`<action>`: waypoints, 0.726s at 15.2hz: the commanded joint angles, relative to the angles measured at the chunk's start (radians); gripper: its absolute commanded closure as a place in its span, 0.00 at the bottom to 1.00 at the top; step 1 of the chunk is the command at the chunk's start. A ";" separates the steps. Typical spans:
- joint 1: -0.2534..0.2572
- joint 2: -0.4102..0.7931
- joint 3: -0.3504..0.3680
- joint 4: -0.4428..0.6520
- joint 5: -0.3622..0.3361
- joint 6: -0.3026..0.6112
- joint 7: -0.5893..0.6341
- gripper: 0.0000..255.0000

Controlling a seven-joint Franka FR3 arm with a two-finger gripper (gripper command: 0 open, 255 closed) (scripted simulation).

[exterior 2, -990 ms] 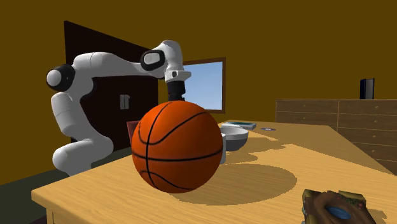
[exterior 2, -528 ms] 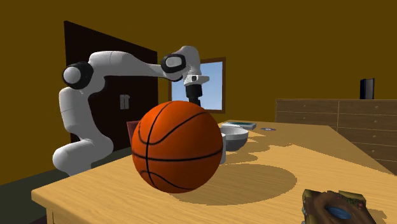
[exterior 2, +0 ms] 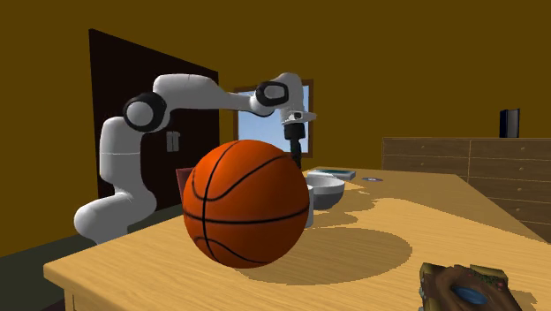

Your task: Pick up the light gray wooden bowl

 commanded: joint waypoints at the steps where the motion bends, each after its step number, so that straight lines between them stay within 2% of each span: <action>1: 0.032 0.085 0.020 0.080 -0.042 -0.021 0.043 0.00; 4: 0.106 0.241 0.036 0.260 -0.120 -0.085 0.094 0.00; 7: 0.213 0.417 0.029 0.499 -0.200 -0.176 0.123 0.00; 8: 0.221 0.426 0.025 0.512 -0.203 -0.181 0.123 0.00; 11: 0.200 0.404 0.027 0.435 -0.191 -0.127 0.130 0.00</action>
